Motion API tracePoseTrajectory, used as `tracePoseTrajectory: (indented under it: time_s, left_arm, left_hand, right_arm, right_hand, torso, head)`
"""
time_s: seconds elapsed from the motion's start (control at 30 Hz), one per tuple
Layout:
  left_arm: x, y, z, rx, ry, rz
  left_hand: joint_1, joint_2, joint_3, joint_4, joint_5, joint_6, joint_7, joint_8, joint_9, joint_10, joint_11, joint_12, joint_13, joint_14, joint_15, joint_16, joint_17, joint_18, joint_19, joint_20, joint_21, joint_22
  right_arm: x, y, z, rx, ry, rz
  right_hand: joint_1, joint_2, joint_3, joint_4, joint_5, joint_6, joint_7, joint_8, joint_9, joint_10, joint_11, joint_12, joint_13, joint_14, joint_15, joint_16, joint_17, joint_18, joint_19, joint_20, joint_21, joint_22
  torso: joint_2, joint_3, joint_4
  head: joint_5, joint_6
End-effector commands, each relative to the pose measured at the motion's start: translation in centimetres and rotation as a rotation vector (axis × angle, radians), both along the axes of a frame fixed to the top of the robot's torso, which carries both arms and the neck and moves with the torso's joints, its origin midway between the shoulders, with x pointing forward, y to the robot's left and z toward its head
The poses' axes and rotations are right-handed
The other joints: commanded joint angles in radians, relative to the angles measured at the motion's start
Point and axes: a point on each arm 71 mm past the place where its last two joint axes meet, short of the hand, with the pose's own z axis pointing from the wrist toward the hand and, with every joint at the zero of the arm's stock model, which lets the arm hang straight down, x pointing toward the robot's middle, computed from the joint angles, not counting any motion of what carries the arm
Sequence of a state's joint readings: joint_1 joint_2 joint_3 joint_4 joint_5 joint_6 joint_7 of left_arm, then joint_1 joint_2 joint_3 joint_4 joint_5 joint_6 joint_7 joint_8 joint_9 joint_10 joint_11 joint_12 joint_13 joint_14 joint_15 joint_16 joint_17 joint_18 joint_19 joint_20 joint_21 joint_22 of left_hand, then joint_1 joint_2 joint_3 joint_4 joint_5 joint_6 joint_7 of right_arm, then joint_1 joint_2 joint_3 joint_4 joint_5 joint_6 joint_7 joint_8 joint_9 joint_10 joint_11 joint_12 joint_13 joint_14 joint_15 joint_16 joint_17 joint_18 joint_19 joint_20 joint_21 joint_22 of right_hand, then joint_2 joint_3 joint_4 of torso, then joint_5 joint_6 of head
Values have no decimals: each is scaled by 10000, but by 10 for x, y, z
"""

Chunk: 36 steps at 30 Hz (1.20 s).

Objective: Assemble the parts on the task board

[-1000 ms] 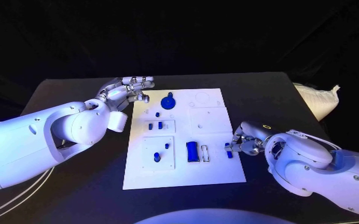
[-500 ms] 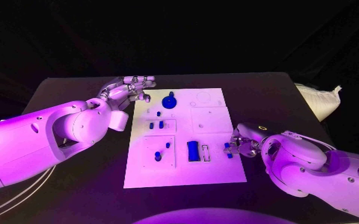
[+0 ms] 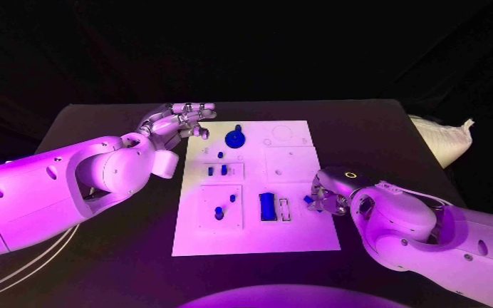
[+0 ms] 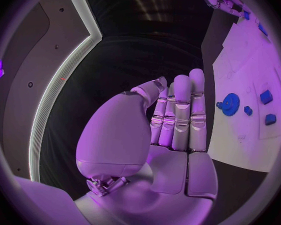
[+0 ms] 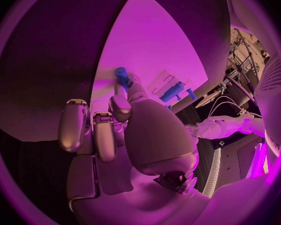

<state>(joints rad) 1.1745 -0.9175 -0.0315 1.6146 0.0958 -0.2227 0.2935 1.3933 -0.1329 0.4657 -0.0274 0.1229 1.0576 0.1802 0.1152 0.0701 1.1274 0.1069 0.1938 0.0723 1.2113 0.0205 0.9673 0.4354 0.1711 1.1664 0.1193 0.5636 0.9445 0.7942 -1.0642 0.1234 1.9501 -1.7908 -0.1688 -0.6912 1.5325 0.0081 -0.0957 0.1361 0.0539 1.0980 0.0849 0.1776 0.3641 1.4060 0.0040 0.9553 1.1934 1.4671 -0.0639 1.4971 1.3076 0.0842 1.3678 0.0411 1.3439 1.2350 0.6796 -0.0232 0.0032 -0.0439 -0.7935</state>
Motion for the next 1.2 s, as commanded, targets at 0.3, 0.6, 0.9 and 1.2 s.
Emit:
tracePoseTrajectory:
  time_s: [0.3,0.6,0.9,1.2]
  left_arm:
    - [-1,-2,1,-62,-119,-191]
    - [-1,-2,1,-59,-124,-207]
    - [-1,-2,1,-60,-121,-214]
    - [-2,-3,1,-67,-122,-230]
  left_hand:
    - [-16,60,0,-36,63,-67,-2,47,-12,-64,-15,52,-13,-11,-44,44,-9,113,40,-48,-60,-14]
    - [-16,60,0,-36,63,-67,-2,47,-12,-64,-15,52,-13,-11,-44,44,-9,113,40,-48,-60,-14]
    - [-16,60,0,-36,63,-67,-2,47,-12,-64,-15,52,-13,-11,-44,44,-9,113,40,-48,-60,-14]
    - [-16,60,0,-36,63,-67,-2,47,-12,-64,-15,52,-13,-11,-44,44,-9,113,40,-48,-60,-14]
  right_arm:
    - [-7,-4,-17,-1053,539,-304]
    - [-9,1,-9,240,166,-738]
    - [-12,6,11,2359,49,-1315]
    - [-15,13,13,3157,924,-1627]
  right_hand:
    - [357,279,441,107,914,23,-57,-179,-227,-58,-60,-141,-18,752,-34,19,1190,-71,-22,43,-10,36]
    - [175,166,1192,186,2058,135,-93,-270,-277,26,-101,-41,49,773,-54,60,1283,-105,84,22,102,202]
    - [-549,-272,1764,721,2548,127,-87,-419,-353,131,-101,100,155,799,-60,122,1405,-136,174,22,206,353]
    - [-742,-464,2006,882,2625,163,-83,-465,-392,159,-96,134,190,799,-51,122,1407,-137,182,22,217,372]
  torso:
    - [-8,12,-28]
    - [-11,14,-25]
    - [-4,-2,-26]
    - [2,-8,-4]
  head:
    - [7,13]
    - [18,19]
    - [13,32]
    - [19,-1]
